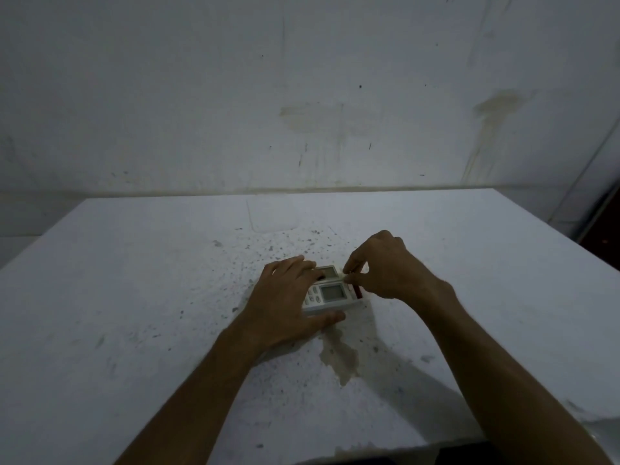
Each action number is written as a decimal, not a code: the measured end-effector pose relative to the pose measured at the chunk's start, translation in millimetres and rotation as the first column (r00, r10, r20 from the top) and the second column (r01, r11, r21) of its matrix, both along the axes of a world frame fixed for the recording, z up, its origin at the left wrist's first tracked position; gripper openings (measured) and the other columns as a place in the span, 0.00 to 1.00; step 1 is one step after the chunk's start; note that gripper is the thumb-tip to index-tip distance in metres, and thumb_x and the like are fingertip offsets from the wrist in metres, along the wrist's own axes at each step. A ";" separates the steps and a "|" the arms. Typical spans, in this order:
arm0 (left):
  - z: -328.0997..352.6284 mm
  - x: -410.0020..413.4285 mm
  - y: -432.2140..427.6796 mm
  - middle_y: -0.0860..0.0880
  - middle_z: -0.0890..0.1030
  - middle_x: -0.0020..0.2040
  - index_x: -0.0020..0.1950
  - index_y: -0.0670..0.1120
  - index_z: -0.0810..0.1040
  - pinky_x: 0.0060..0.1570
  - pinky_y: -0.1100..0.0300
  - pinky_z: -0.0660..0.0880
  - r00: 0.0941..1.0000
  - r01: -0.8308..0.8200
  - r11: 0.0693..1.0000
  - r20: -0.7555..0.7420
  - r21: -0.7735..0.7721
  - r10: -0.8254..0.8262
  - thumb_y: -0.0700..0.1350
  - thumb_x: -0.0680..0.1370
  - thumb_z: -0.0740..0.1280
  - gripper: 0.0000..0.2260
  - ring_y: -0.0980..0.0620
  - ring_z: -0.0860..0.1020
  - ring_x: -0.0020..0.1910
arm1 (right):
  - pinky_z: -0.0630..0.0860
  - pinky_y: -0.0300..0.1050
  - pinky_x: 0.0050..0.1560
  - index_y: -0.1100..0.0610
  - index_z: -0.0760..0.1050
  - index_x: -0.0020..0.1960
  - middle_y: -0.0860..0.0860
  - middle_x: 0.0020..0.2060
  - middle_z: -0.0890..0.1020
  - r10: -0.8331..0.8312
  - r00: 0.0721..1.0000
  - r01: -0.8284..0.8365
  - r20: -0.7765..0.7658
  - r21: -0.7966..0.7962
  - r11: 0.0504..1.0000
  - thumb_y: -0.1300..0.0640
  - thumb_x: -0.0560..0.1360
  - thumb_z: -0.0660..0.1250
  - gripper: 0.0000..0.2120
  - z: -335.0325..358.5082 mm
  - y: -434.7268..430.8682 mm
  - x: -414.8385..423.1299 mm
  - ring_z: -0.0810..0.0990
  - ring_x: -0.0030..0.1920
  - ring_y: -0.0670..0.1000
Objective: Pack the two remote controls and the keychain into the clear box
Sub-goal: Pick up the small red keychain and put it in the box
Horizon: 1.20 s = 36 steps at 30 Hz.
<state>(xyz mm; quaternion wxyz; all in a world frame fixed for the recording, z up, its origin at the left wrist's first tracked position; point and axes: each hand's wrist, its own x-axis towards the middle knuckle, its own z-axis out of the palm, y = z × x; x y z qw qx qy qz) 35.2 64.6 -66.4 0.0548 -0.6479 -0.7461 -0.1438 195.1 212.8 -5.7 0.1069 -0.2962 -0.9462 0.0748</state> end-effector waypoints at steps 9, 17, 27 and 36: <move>-1.4 0.0 0.7 0.52 0.69 0.78 0.77 0.53 0.68 0.77 0.47 0.53 1.000 0.000 1.000 -0.010 -0.017 0.000 0.81 0.68 0.54 0.46 0.49 0.63 0.78 | 0.79 0.56 0.59 0.45 0.88 0.51 0.48 0.52 0.87 -0.029 1.000 0.027 -0.013 -0.139 0.990 0.46 0.73 0.76 0.08 -1.4 6.7 0.2 0.82 0.54 0.52; 2.5 1.7 0.1 0.52 0.68 0.78 0.77 0.54 0.67 0.78 0.47 0.54 1.000 -0.004 1.000 0.006 -0.021 0.004 0.84 0.64 0.44 0.52 0.49 0.63 0.78 | 0.79 0.53 0.56 0.44 0.86 0.56 0.50 0.55 0.86 -0.062 0.998 0.059 -0.030 -0.091 0.994 0.45 0.77 0.70 0.10 -13.4 6.6 -0.4 0.82 0.55 0.56; 0.5 1.7 -1.0 0.50 0.70 0.77 0.76 0.52 0.70 0.77 0.45 0.57 1.000 0.008 1.000 0.003 -0.002 -0.008 0.83 0.66 0.47 0.50 0.48 0.65 0.77 | 0.71 0.55 0.64 0.42 0.84 0.58 0.53 0.65 0.78 -0.057 0.995 0.063 0.079 -0.075 0.995 0.45 0.76 0.70 0.12 -13.4 1.3 0.4 0.75 0.65 0.59; 0.9 1.8 -0.1 0.50 0.71 0.77 0.75 0.52 0.71 0.77 0.45 0.57 1.000 0.008 1.000 0.011 -0.001 -0.008 0.83 0.65 0.44 0.51 0.48 0.66 0.77 | 0.67 0.56 0.67 0.43 0.82 0.62 0.54 0.70 0.75 -0.041 0.993 0.051 0.108 -0.092 0.994 0.43 0.78 0.69 0.14 -11.1 1.6 8.4 0.71 0.69 0.58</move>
